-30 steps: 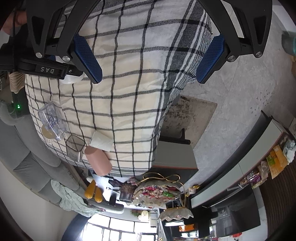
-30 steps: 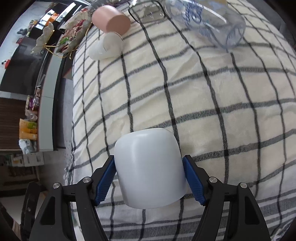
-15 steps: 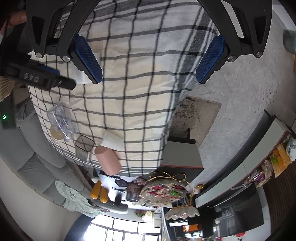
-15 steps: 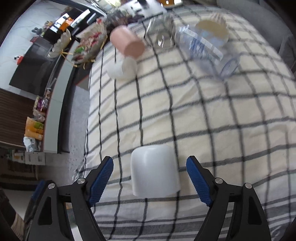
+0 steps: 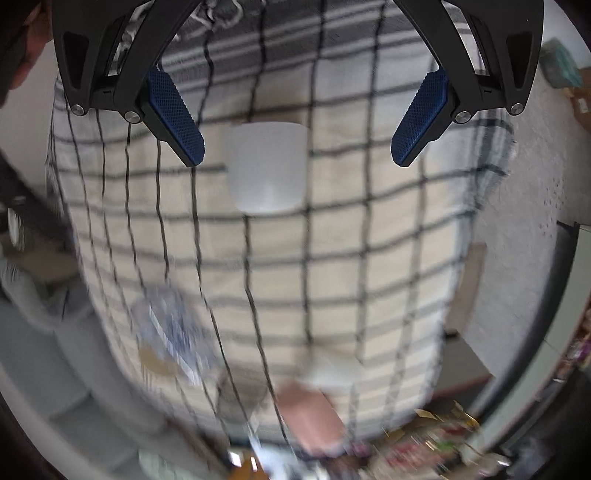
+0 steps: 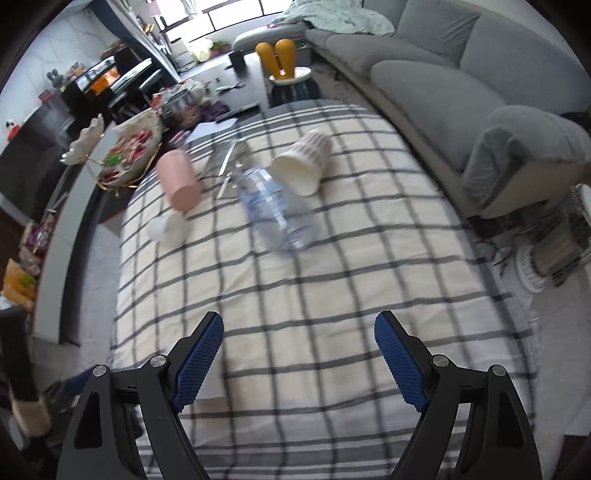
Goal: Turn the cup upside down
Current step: 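Open the right tool and pull it back from the cup, then close the left tool around the upside-down white cup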
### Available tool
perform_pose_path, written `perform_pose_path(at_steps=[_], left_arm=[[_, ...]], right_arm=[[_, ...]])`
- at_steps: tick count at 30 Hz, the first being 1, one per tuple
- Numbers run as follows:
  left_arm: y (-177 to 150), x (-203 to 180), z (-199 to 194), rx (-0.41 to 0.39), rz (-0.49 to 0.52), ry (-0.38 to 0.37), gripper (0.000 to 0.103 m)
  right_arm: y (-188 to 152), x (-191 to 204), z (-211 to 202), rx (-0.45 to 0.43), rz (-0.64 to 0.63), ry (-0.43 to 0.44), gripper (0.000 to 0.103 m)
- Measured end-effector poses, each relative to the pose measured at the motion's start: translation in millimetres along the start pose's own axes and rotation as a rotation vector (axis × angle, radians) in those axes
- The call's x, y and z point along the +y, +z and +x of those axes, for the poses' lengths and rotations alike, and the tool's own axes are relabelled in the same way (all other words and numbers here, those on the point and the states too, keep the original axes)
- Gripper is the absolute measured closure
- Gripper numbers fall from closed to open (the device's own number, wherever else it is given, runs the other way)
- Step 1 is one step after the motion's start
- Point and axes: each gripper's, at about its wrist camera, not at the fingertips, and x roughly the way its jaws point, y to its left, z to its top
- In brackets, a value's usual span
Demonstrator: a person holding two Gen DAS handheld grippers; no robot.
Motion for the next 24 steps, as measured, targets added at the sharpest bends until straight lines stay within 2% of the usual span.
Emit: perform_pose_path(at_steps=[2, 6, 12, 16, 22, 24], left_arm=[[9.7, -13.8, 17.9, 0.125, 0.031, 0.02, 0.0], [27.5, -30.1, 42.5, 0.312, 0.046, 0.037, 0.0], [42.5, -45.2, 70.0, 0.437, 0.125, 0.146, 0.0], [43.9, -48.9, 91.8, 0.554, 0.146, 0.154, 0.0], [39.0, -47.3, 117.0, 0.66, 0.148, 0.162, 0.001], [37.6, -47.7, 123.5, 0.677, 0.151, 0.166, 0.006]], right_arm=[[4.8, -4.8, 2.2, 0.025, 0.01, -0.007, 0.019], [19.9, -14.0, 20.4, 0.125, 0.043, 0.048, 0.019], [35.5, -14.1, 42.1, 0.169, 0.039, 0.103, 0.019], [44.3, -14.3, 55.7, 0.19, 0.056, 0.14, 0.019], [47.7, -15.2, 80.6, 0.24, 0.08, 0.181, 0.019], [46.7, -15.0, 91.9, 0.27, 0.088, 0.198, 0.019]])
